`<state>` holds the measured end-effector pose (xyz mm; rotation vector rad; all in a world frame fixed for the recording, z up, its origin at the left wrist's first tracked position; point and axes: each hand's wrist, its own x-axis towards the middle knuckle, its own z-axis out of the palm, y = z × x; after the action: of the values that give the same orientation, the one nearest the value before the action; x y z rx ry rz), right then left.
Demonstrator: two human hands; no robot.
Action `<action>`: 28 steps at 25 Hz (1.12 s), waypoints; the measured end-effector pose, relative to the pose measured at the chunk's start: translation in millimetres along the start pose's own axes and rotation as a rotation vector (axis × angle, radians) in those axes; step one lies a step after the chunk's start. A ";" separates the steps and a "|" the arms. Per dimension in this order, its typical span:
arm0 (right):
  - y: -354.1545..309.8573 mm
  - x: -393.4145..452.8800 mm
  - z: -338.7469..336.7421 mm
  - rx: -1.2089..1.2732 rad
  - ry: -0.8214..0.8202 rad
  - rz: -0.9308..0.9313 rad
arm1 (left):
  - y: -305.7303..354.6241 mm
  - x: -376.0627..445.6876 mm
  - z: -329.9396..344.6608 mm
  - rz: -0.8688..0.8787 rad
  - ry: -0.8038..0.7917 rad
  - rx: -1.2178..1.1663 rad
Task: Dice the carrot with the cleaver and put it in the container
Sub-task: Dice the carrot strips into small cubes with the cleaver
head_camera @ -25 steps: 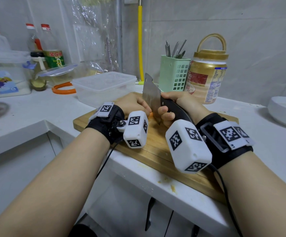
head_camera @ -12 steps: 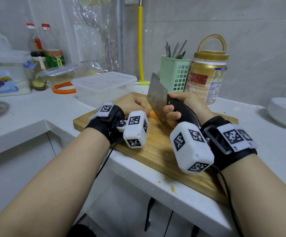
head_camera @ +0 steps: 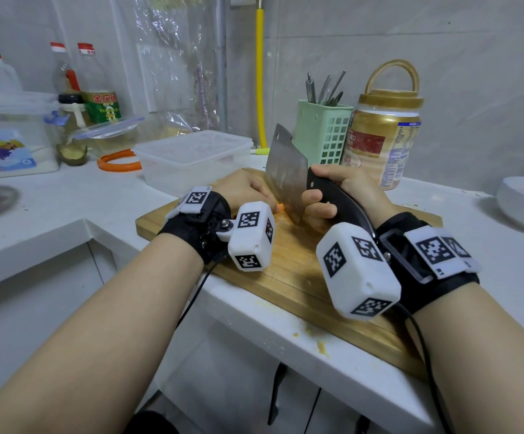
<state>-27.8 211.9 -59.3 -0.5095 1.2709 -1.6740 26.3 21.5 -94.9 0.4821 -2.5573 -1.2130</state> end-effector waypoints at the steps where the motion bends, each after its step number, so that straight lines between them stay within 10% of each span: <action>1: 0.5 0.1 0.7 0.002 -0.006 0.004 | -0.8 0.5 -0.3 -0.005 -0.001 0.002; 28: -3.4 5.1 -2.3 -0.003 0.047 0.074 | 1.2 -0.9 -0.2 -0.072 0.039 -0.024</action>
<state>-33.4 208.8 -58.2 -0.4215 1.3109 -1.6306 27.1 22.5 -94.0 0.5918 -2.5093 -1.2449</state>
